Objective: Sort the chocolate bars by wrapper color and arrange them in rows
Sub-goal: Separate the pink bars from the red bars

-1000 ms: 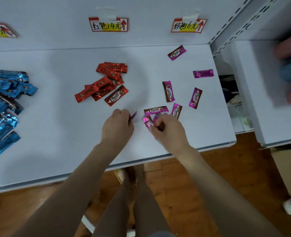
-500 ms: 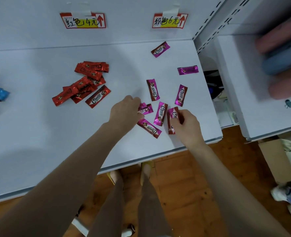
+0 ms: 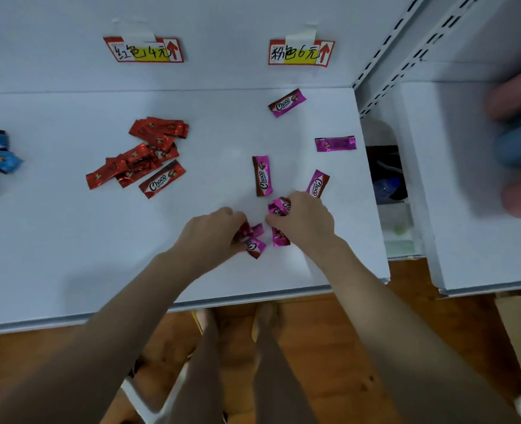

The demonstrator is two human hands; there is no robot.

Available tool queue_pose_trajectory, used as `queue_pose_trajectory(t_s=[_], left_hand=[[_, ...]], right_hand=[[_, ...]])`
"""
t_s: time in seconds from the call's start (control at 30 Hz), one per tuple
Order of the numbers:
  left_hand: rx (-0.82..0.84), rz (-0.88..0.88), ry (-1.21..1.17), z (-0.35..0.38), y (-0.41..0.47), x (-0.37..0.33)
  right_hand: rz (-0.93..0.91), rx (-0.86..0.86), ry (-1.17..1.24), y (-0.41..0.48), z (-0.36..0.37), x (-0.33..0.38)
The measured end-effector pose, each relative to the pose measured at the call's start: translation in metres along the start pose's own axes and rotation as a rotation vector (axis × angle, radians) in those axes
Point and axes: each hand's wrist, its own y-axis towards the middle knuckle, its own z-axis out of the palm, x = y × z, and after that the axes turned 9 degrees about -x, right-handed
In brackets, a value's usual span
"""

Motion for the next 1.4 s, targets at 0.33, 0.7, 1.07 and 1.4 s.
queue_pose_trajectory(t_s=[0.33, 0.7, 1.07, 1.4], left_hand=[[0.016, -0.311, -0.238, 0.004, -0.007, -0.004], [-0.383, -0.539, -0.561, -0.012, 0.064, -0.028], [-0.253, -0.328, -0.292, -0.012, 0.093, -0.025], [-0.472, -0.268, -0.425, -0.042, 0.162, -0.020]], right_hand=[[-0.129, 0.045, -0.006, 0.005, -0.014, -0.018], [0.132, -0.167, 0.490, 0.023, -0.041, -0.048], [0.101, -0.146, 0.126, 0.033, -0.030, -0.040], [0.149, -0.292, 0.540, 0.044, -0.052, -0.054]])
